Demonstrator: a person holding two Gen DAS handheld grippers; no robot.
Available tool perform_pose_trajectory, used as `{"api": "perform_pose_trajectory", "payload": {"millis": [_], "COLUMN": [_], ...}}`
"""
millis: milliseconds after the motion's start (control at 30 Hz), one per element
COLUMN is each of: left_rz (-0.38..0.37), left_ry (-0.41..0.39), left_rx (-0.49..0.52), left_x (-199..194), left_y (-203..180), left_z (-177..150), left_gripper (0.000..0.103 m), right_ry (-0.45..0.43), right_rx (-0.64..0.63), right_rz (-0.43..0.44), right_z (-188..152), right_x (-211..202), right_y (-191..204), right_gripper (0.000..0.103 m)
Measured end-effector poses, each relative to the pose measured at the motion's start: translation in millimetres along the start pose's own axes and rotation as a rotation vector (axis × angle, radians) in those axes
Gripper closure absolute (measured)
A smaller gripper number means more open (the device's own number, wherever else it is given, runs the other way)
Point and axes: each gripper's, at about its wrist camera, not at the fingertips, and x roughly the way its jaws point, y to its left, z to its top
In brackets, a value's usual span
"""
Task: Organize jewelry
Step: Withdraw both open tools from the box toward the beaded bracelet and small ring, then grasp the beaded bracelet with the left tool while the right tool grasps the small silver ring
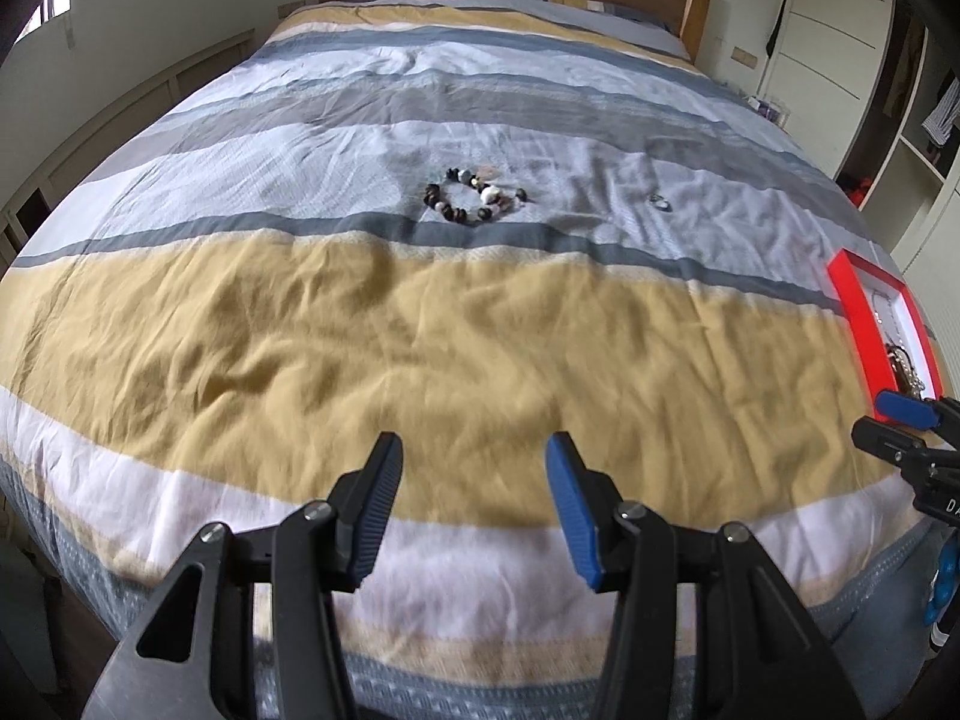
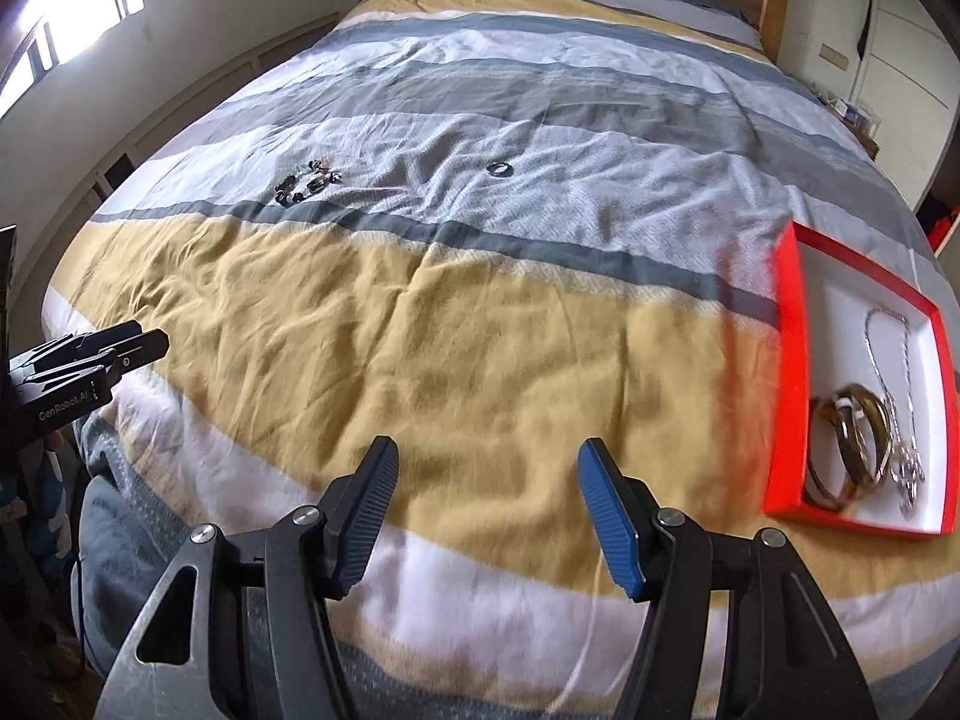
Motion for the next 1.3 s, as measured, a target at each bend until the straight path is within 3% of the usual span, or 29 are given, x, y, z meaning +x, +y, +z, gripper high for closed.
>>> {"api": "perform_pose_trajectory", "payload": {"millis": [567, 867, 1100, 1300], "left_rz": [0.017, -0.050, -0.189, -0.167], "left_ry": [0.029, -0.016, -0.004, 0.053], "left_rx": [-0.001, -0.049, -0.106, -0.061], "left_x": [41.1, 62.0, 92.7, 133.2], "left_y": [11.4, 26.9, 34.5, 18.9], "left_z": [29.6, 70.4, 120.3, 135.3], "left_gripper": [0.055, 0.055, 0.055, 0.055], "right_ry": [0.022, -0.002, -0.041, -0.063], "right_rx": [-0.035, -0.058, -0.046, -0.047], "right_rz": [0.053, 0.083, 0.101, 0.104], "right_z": [49.3, 84.7, 123.2, 155.8], "right_x": [53.8, 80.4, 102.3, 123.9], "right_y": [6.6, 10.4, 7.4, 3.9], "right_gripper": [0.043, 0.044, 0.044, 0.044]}}
